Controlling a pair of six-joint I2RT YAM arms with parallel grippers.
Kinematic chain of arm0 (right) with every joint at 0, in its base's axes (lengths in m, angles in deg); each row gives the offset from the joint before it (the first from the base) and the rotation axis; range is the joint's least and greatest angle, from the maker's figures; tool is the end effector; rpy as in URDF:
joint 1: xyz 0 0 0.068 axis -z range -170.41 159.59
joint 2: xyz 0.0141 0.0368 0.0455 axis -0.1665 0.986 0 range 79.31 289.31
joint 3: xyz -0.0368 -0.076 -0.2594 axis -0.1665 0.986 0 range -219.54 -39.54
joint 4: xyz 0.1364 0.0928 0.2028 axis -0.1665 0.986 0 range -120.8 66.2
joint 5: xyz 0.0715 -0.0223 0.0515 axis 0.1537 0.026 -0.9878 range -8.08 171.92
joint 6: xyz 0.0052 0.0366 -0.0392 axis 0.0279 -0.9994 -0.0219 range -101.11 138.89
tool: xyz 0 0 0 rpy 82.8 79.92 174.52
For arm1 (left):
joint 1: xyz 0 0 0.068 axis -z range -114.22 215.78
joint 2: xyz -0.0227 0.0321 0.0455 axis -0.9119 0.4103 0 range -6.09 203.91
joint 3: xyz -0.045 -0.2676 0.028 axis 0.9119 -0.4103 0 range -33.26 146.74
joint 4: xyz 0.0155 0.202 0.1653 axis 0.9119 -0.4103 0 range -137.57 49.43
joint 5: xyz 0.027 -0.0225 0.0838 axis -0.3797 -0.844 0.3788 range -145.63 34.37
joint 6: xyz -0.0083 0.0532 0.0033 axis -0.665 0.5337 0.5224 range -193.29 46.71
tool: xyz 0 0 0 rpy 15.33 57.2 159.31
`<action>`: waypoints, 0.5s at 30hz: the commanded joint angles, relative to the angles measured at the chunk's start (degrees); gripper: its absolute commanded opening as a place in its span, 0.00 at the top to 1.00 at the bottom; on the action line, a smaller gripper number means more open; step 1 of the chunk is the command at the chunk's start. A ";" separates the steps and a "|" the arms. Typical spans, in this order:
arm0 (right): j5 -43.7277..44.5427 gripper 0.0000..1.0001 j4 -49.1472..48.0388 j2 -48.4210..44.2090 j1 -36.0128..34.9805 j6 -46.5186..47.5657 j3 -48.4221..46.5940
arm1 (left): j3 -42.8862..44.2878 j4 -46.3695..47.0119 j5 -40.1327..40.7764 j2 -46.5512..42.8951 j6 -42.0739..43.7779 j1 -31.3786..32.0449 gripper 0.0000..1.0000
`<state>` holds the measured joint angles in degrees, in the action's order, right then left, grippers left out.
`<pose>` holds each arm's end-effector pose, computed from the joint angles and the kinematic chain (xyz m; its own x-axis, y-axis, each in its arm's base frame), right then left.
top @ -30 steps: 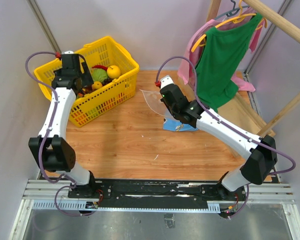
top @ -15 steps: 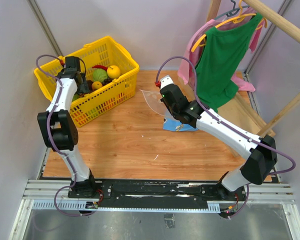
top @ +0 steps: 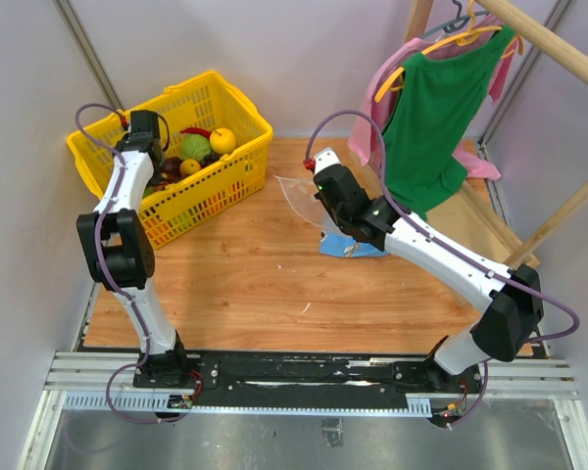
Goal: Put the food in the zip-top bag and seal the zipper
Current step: Pick up the fake vegetable from the bin.
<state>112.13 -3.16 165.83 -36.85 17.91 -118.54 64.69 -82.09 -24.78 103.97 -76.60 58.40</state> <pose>0.2475 0.2343 0.3440 -0.4027 -0.4020 -0.8223 -0.3360 0.9006 -0.2758 0.4188 0.0726 0.2846 -0.7734 -0.1501 -0.6158 -0.4572 0.8051 0.3780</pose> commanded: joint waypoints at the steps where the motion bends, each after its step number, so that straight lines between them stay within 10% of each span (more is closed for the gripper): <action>1: 1.42 0.99 -0.83 -0.30 0.42 0.95 0.19 | -0.03 -2.15 -3.96 1.32 -0.75 -0.30 0.66; 10: 1.69 0.99 -0.49 0.05 0.45 1.06 -0.48 | 1.70 -3.04 -7.66 -5.46 -1.67 0.03 0.99; 15: 1.70 0.99 -0.32 0.20 0.46 1.06 -0.79 | 2.88 -3.00 -10.77 -9.47 -2.49 0.75 1.00</action>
<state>112.16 -3.14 165.83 -36.85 18.74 -118.54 64.78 -84.54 -31.12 99.88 -77.67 58.55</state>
